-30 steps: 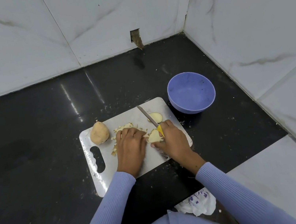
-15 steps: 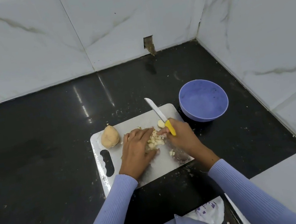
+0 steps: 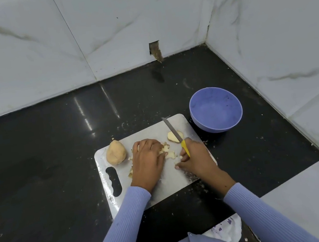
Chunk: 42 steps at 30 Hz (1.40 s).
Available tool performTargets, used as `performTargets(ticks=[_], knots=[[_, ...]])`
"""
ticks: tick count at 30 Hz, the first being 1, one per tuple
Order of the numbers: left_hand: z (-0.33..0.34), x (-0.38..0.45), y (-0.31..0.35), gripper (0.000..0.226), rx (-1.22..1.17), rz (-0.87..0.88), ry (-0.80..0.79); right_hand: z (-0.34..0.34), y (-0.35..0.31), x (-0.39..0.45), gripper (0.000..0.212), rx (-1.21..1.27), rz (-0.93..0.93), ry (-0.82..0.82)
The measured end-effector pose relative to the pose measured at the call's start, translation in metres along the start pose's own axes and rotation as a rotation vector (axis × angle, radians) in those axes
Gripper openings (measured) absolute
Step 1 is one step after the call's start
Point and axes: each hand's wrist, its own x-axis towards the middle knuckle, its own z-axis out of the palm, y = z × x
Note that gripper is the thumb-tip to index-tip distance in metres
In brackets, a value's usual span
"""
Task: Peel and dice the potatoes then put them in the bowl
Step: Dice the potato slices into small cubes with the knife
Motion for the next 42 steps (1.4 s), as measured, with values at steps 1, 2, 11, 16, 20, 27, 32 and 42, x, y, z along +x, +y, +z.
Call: performTargets(ticks=[1, 2, 11, 16, 20, 27, 32, 42], knots=[[-0.003, -0.002, -0.002, 0.015, -0.032, -0.025, 0.017, 0.005, -0.005, 0.005, 0.04, -0.001, -0.04, 0.022], [-0.005, -0.003, -0.003, 0.015, -0.058, -0.048, 0.031, 0.008, -0.009, 0.009, 0.037, -0.004, -0.076, 0.04], [-0.017, -0.017, -0.01, 0.027, -0.083, -0.12, 0.035, 0.016, -0.023, 0.026, 0.014, 0.182, -0.198, 0.027], [-0.022, -0.015, -0.008, 0.021, -0.104, -0.158, 0.076, 0.008, -0.025, 0.029, 0.016, 0.26, -0.2, 0.041], [-0.022, -0.01, -0.007, 0.021, -0.088, -0.147, 0.071, 0.002, -0.026, 0.025, 0.017, 0.305, -0.117, 0.262], [-0.011, 0.003, 0.005, 0.027, -0.047, -0.028, -0.043, -0.008, 0.002, 0.024, 0.011, 0.052, -0.04, 0.384], [0.0, 0.01, 0.011, 0.014, 0.014, 0.008, -0.072, -0.003, -0.005, 0.03, 0.028, -0.126, -0.109, 0.259], [0.004, 0.009, 0.009, 0.007, 0.011, -0.056, 0.065, -0.012, -0.008, 0.022, 0.025, -0.325, -0.175, 0.269]])
